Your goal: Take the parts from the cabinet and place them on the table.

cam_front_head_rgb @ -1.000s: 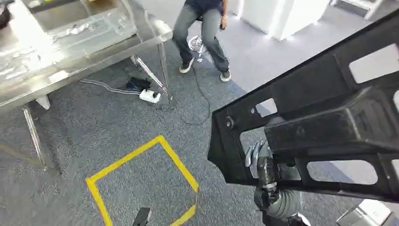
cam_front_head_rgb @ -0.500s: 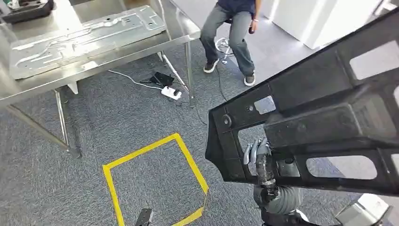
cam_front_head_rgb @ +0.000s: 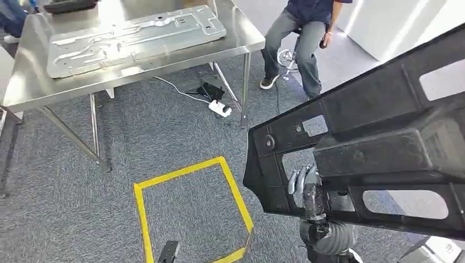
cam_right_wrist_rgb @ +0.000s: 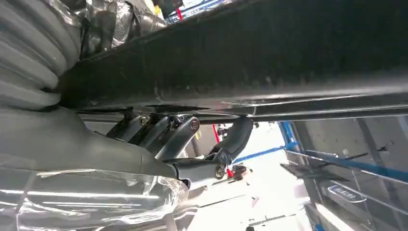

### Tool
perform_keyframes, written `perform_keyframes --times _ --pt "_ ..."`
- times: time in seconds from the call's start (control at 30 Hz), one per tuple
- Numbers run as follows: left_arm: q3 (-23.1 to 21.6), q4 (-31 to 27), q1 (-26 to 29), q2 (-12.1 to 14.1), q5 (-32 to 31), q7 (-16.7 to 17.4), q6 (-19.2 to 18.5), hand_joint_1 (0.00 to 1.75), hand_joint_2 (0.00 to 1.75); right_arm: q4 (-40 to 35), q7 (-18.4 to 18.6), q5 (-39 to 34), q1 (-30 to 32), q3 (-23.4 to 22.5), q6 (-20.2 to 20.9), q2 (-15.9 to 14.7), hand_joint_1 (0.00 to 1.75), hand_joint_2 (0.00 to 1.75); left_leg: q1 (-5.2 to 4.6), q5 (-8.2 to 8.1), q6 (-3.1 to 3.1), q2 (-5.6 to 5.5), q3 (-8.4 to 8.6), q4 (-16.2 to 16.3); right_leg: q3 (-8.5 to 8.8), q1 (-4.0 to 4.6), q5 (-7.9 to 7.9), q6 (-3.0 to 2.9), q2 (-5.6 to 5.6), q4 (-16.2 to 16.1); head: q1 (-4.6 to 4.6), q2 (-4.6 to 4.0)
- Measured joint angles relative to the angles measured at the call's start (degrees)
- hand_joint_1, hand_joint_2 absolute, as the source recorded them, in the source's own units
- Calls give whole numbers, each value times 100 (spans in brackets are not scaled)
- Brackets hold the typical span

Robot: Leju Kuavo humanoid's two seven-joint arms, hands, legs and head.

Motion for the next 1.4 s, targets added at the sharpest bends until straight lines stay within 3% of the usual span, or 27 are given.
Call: perform_keyframes --times 0.1,0.17,0.27,0.3,0.37,0.43,0.47,0.53,0.57,0.63,0.7,0.73,0.77,0.83,0.87,0.9,0.93,0.97,1.0,1.03,1.1,1.17,1.2,1.23,1.33,1.37,1.4 --pt "0 0 1 2 2 13 -39 0 175 -4 0 0 5 0 2 -4 175 175 -10 -125 -102 12 14 -64 56 -3 -85 -88 17 -40 4 -2" --pt "-4 -2 10 4 -2 17 -68 0 175 -31 0 0 5 0 4 -7 175 175 10 -168 -180 43 -30 180 234 -47 -128 -158 7 -70 -62 0" --pt "-4 0 17 4 0 28 -87 0 175 -35 0 0 8 0 7 -7 175 175 76 -512 -278 77 -850 1422 402 -37 -263 -188 -13 -70 -92 0" --pt "-4 0 32 4 -2 26 -92 0 175 -35 0 0 9 0 7 -7 175 175 80 -490 -285 81 -1085 1669 462 -36 -316 -187 -9 -69 -90 -2" --pt "-4 0 17 4 -4 26 -107 0 175 -35 0 0 10 0 11 -7 175 175 78 -31 -253 81 -1166 1377 627 -35 -442 -179 0 -72 -90 -2" --pt "-4 0 27 4 0 39 -122 0 175 -37 4 -2 8 0 15 -7 175 175 45 744 -145 80 -800 309 866 -29 -591 -174 5 -123 -92 -2" --pt "-4 2 41 11 -2 46 -125 0 175 -35 2 -4 11 0 17 -7 175 175 16 765 -69 87 -662 67 919 -54 -645 -159 2 -218 -72 -2" --pt "-7 2 40 13 2 57 -127 0 175 -44 0 -17 -2 0 20 -7 175 175 -53 577 40 87 -470 -122 1051 -58 -660 -67 6 -440 -46 0" --pt "-9 2 51 13 2 66 -129 0 175 -46 11 -22 3 0 22 -9 175 175 -58 557 69 79 -406 -213 1262 -44 -577 -31 2 -503 -44 0" --pt "-9 2 47 24 0 66 -129 0 175 -48 11 -26 -22 0 20 -9 175 175 -12 487 123 58 -101 -445 1005 -24 -229 38 6 -82 -39 0" --pt "-11 2 53 20 0 66 -129 0 175 -46 7 -24 -33 0 22 -11 175 175 -16 364 157 58 192 -601 509 -26 26 -10 7 822 -2 0" --pt "-11 2 51 20 -2 68 -129 0 175 -44 7 -24 -23 0 22 -11 175 175 -16 258 168 51 321 -622 195 -15 -132 -30 8 1157 46 4" --pt "-11 2 52 20 0 70 -131 0 175 -44 9 -26 -19 0 22 -13 175 175 -15 151 172 45 447 -625 -40 -1 -433 -23 7 1290 79 2" --pt "-13 2 65 20 2 74 -136 0 175 -39 11 -26 -9 0 20 -17 175 175 -16 -79 169 17 740 -626 -373 -6 -1092 34 7 1214 79 2" --pt "-15 2 75 20 2 76 -138 0 175 -39 11 -26 -6 0 22 -17 175 175 -14 -212 164 -2 916 -626 -485 -18 -1271 65 5 1035 81 2" --pt "-15 2 80 20 2 79 -138 0 175 -37 11 -28 -6 0 20 -17 175 175 -7 -361 138 -15 1115 -626 -553 -40 -1183 84 4 733 92 0" --pt "-15 2 84 20 2 79 -135 0 175 -33 11 -35 4 0 22 -20 175 175 -5 -495 116 -17 1301 -619 -590 -69 -734 101 4 389 105 0" --pt "-15 2 98 20 2 79 -127 0 175 -24 13 -50 25 0 22 -26 175 175 -4 -649 87 -9 1404 -592 -621 -91 254 93 -7 75 114 0" --pt "-20 7 96 20 2 81 -118 0 175 -11 11 -66 49 0 24 -37 175 175 -4 -828 47 -11 1554 -435 -707 -37 818 60 -13 13 114 0" --pt "-22 9 69 28 2 81 -101 0 175 0 33 -90 19 0 24 -37 175 175 -5 -859 21 -52 1415 -424 -639 -22 730 -54 -1 68 108 0" --pt "-39 7 19 29 -7 81 -48 0 175 -30 89 -33 29 0 0 -44 175 175 70 -856 -51 -13 1390 -367 -654 59 627 -134 33 87 183 2" --pt "-63 7 -31 9 -13 70 -33 0 175 -46 146 122 -8 0 -87 -44 175 175 67 -371 -86 1 816 618 -528 8 529 -187 8 30 177 2" --pt "-88 7 -31 7 -15 61 -22 0 175 -44 175 184 -6 0 -116 -44 175 175 70 -240 -132 28 480 1125 -421 -7 469 -212 -28 -25 164 0" --pt "-101 7 -29 7 -15 61 -17 0 175 -44 214 227 -6 0 -153 -44 175 175 90 -351 -168 34 183 1449 -321 -12 418 -220 -48 -77 166 0" --pt "-116 7 25 7 -11 63 -17 0 175 -41 249 262 -8 0 -177 -44 175 175 122 -1221 -220 65 -379 1621 -6 -27 232 -216 -97 -146 164 0" --pt "-118 7 32 7 -9 66 -17 0 175 -41 260 267 -8 0 -177 -44 175 175 122 -1227 -215 75 -430 1450 93 -29 164 -211 -119 -146 164 0" --pt "-118 7 31 13 -7 66 -17 0 175 -41 280 267 -8 0 -177 -44 175 175 121 -1036 -197 89 -413 1148 193 -31 96 -207 -152 -146 164 0"
